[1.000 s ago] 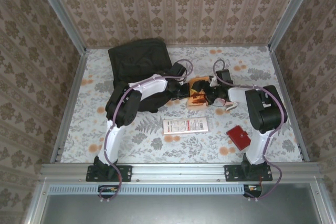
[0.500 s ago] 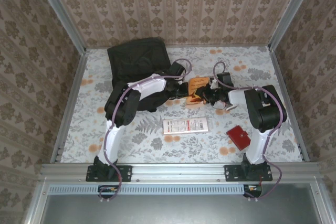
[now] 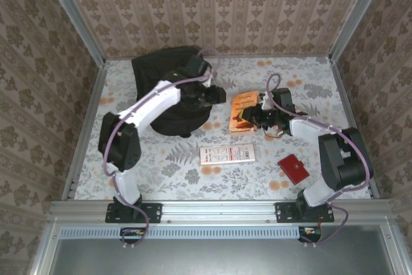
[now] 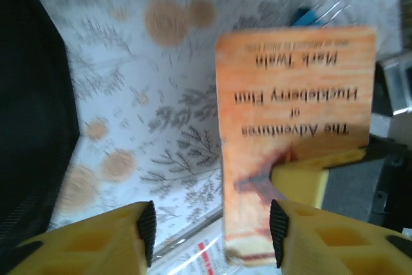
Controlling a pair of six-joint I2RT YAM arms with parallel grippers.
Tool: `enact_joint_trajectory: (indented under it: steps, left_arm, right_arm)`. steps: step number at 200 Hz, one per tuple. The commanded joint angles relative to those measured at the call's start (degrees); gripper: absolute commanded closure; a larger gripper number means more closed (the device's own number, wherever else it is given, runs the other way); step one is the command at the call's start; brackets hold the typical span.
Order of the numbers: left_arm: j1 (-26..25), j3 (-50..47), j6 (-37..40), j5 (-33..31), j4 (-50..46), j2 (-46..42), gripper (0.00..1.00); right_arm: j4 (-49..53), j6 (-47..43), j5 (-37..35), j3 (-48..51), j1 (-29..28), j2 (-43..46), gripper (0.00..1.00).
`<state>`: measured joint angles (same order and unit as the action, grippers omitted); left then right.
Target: Pack books, pencil case, and school supplies into a backpack
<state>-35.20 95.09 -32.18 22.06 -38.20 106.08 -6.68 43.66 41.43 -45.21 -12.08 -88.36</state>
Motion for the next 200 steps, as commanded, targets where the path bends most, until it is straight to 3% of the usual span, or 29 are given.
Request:
enact_joint_trajectory:
  steps: [1, 20, 72, 114, 172, 200]
  left_arm:
    - [4.2, -0.9, 3.6, 9.0, -2.1, -1.4, 0.38]
    - [5.4, -3.1, 0.5, 18.3, 2.0, -2.4, 0.34]
    - [5.1, -13.0, -9.3, 30.7, 17.6, -6.9, 0.36]
    - [5.7, -18.1, -16.5, 33.6, 28.5, -10.6, 0.42]
    - [5.2, -23.3, -24.9, 33.8, 37.4, -13.2, 0.34]
    - [4.6, -25.6, -28.8, 33.7, 42.7, -14.4, 0.45]
  right_arm:
    - [-8.4, -0.5, 9.8, -0.1, -3.5, 5.2, 1.0]
    - [-9.3, -0.2, 12.5, -2.4, -7.3, 7.1, 1.0]
    - [-14.0, 4.4, 16.1, -6.4, -11.9, 11.0, 1.0]
    - [-13.7, 5.5, 17.0, -7.2, -12.2, 11.1, 1.0]
    - [-22.0, 12.6, 15.5, -5.1, -12.2, 12.2, 1.0]
    - [-22.4, 13.2, 14.8, -4.7, -12.2, 11.9, 1.0]
